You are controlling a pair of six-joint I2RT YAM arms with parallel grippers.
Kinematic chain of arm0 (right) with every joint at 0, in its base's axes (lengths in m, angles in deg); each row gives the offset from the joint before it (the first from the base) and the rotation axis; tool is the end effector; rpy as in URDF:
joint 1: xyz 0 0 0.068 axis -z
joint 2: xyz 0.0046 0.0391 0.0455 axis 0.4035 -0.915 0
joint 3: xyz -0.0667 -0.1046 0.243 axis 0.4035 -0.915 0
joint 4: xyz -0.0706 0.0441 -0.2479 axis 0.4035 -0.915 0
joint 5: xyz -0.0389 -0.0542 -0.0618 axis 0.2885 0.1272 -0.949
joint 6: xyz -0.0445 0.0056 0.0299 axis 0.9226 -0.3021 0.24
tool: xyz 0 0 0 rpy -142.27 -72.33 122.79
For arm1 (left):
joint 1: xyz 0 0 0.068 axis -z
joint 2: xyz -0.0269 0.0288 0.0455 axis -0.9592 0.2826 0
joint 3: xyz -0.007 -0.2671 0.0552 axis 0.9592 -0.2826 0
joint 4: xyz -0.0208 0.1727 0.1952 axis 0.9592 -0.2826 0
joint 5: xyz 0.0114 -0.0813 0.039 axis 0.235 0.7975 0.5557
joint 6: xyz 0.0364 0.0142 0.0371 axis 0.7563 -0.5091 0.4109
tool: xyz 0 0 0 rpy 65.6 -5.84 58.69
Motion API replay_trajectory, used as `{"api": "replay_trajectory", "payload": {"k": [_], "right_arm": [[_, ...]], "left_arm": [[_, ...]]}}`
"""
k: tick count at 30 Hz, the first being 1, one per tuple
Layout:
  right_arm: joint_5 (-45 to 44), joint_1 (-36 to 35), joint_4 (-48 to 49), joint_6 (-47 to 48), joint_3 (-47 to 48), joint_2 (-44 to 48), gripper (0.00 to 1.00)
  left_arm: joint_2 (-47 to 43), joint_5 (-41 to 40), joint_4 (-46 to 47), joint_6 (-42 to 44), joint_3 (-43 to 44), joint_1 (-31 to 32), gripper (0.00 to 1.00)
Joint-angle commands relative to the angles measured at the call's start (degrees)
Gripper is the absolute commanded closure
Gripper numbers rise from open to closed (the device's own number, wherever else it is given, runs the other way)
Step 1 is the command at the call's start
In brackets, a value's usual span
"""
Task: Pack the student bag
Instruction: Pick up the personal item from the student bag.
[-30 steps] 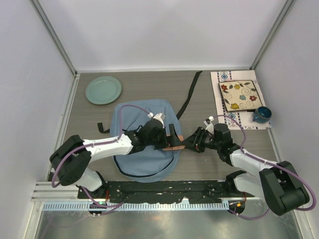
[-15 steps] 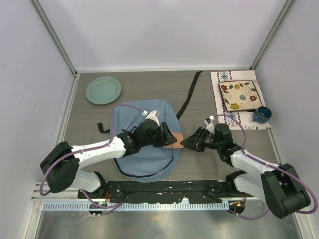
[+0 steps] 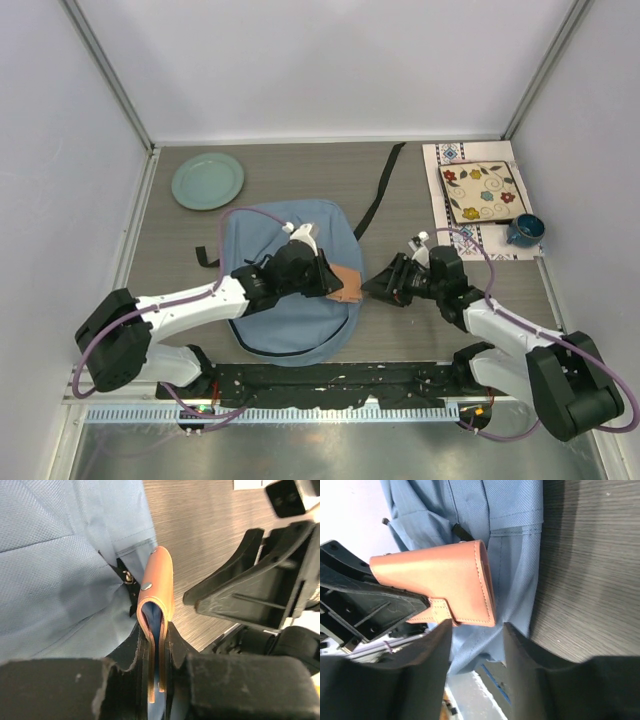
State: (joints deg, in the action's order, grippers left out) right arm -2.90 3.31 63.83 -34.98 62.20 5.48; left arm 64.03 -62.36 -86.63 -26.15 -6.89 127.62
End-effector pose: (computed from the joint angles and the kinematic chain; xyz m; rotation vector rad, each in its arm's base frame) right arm 0.1741 0.0883 0.1568 0.3177 2.3293 1.4489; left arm 0.1680 -0.2294 0.2217 -0.0893 2.3653 -1.0206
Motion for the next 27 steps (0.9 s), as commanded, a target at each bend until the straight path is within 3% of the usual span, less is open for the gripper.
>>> {"api": "replay_trajectory", "payload": {"k": [1, 4, 9, 13, 16, 21, 27], "right_arm": [[-2.9, 1.0, -13.3, 11.0, 7.7, 5.3, 0.44], [-4.8, 1.2, -21.6, 18.9, 13.4, 9.0, 0.4], [1.6, 1.2, -27.1, 28.1, 21.9, 10.9, 0.36], [8.4, 1.0, -22.1, 25.3, 22.5, 11.5, 0.34], [9.1, 0.2, -23.9, 28.0, 25.1, 11.9, 0.33], [11.0, 0.0, -33.0, 36.1, 31.2, 11.1, 0.31], [19.2, -2.6, -32.7, 35.7, 32.2, 9.2, 0.3]], "left_arm": [[-4.2, -0.2, -7.8, 10.7, 6.6, -0.8, 1.0], [-6.7, 9.1, -13.4, 20.3, 10.4, -4.4, 1.0], [-9.8, 31.5, -18.3, 32.4, 14.2, -10.3, 1.0], [-8.2, 45.6, -22.0, 38.7, 17.2, -12.6, 1.0], [-4.7, 53.3, -28.2, 43.2, 21.0, -12.6, 1.0], [-3.1, 59.2, -30.2, 44.9, 22.5, -12.6, 1.0], [-4.3, 60.8, -31.4, 47.4, 22.4, -12.6, 1.0]]}}
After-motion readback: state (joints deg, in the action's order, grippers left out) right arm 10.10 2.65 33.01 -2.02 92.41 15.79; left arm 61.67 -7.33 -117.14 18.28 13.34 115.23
